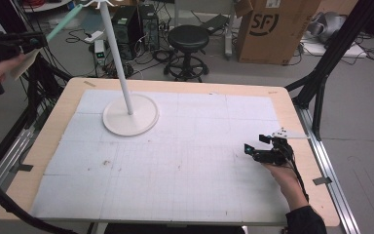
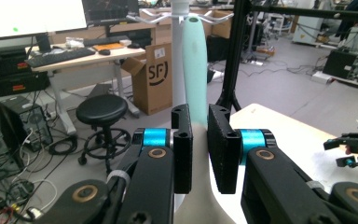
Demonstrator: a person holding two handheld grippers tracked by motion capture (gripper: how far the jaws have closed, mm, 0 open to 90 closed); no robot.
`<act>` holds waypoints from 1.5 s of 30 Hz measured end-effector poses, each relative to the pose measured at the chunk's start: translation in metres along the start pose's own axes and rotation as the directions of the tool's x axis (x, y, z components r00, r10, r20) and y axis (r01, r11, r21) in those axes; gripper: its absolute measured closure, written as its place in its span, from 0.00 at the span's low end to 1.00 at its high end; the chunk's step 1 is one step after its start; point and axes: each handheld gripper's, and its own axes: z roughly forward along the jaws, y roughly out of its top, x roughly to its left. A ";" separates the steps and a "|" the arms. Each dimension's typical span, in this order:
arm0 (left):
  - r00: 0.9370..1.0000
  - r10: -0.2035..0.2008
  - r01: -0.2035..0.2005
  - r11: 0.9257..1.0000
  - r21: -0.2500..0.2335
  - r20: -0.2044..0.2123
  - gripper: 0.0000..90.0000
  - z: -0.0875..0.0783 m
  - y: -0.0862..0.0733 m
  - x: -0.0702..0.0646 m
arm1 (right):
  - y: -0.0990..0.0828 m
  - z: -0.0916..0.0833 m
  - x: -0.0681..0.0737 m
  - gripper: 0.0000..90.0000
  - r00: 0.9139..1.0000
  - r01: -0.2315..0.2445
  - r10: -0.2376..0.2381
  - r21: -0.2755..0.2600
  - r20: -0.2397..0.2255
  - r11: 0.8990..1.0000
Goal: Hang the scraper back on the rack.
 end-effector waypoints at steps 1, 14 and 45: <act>1.000 0.001 -0.001 1.000 -0.005 0.003 0.89 0.000 0.000 0.000 | 0.000 0.000 0.000 0.16 1.000 0.003 -0.003 0.000 0.001 1.000; 1.000 -0.025 0.025 0.999 -0.024 0.009 0.89 0.001 -0.004 0.007 | 0.000 0.000 0.000 0.16 1.000 -0.005 0.005 0.000 -0.001 1.000; 1.000 0.020 -0.020 0.999 0.035 0.002 0.89 0.025 -0.007 -0.005 | 0.000 0.000 0.000 0.16 1.000 -0.003 0.003 -0.002 -0.001 1.000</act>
